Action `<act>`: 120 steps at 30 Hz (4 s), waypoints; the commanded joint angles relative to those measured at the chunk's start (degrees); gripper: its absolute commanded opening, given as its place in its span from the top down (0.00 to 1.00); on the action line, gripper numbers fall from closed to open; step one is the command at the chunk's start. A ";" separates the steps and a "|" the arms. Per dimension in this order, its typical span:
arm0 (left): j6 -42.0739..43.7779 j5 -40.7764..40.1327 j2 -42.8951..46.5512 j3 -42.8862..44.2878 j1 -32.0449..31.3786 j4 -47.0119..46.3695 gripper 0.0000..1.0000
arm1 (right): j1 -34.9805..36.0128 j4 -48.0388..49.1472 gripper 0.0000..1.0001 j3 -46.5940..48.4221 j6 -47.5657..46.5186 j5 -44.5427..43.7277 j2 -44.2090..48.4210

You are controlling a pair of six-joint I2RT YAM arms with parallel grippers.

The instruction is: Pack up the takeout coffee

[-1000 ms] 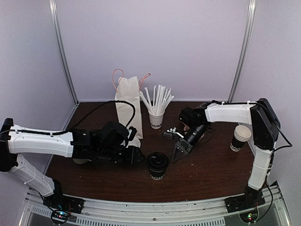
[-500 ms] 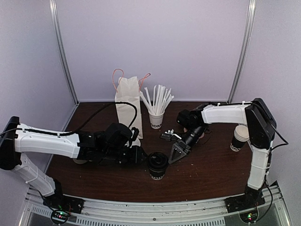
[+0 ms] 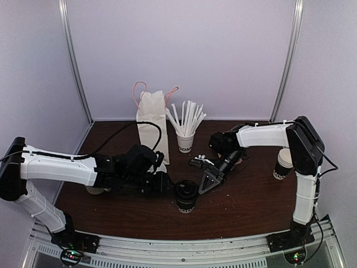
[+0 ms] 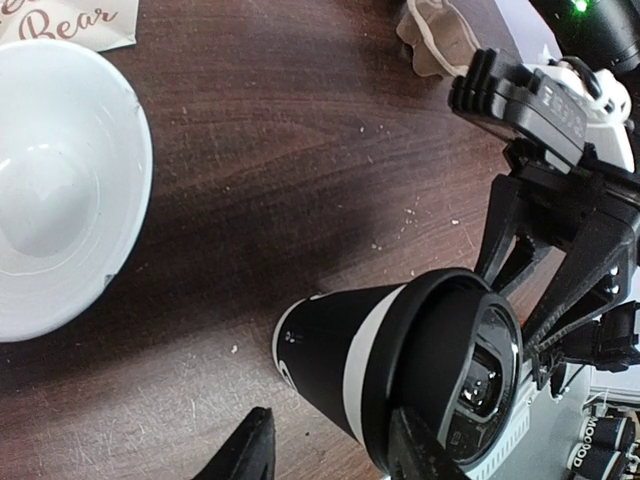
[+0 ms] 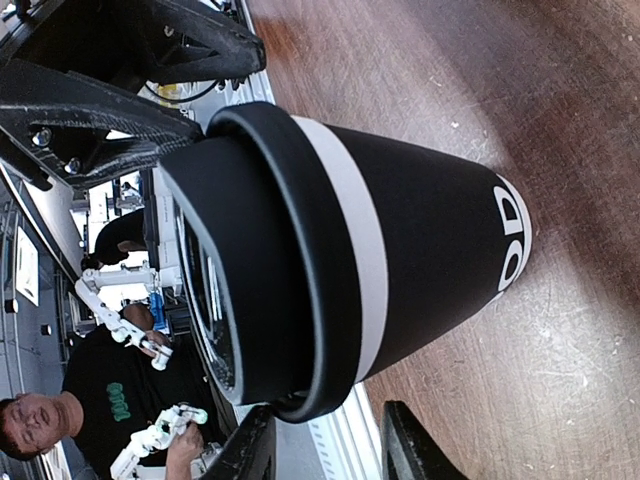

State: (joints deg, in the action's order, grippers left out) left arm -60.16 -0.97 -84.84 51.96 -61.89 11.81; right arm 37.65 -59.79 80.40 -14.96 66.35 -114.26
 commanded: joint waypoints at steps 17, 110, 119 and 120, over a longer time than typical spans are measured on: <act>3.47 5.01 -10.48 -2.80 2.19 11.53 0.72 | 0.41 1.96 0.66 2.92 6.15 -21.97 -5.53; 23.51 -1.21 1.33 13.90 0.33 10.54 0.30 | 9.27 -0.66 0.50 0.85 -14.72 -34.85 21.18; 19.82 -2.98 1.67 9.15 1.01 10.46 0.32 | 14.87 5.68 0.36 -0.37 -12.06 -44.12 17.35; 19.29 -3.47 2.02 8.46 1.05 10.37 0.32 | 15.25 5.54 0.36 -0.13 -12.17 -44.76 16.81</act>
State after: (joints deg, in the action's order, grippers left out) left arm -37.93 -2.87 -83.61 62.54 -60.97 23.07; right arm 50.46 -56.80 80.25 -27.40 26.79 -95.46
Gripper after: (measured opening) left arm 0.675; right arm 0.644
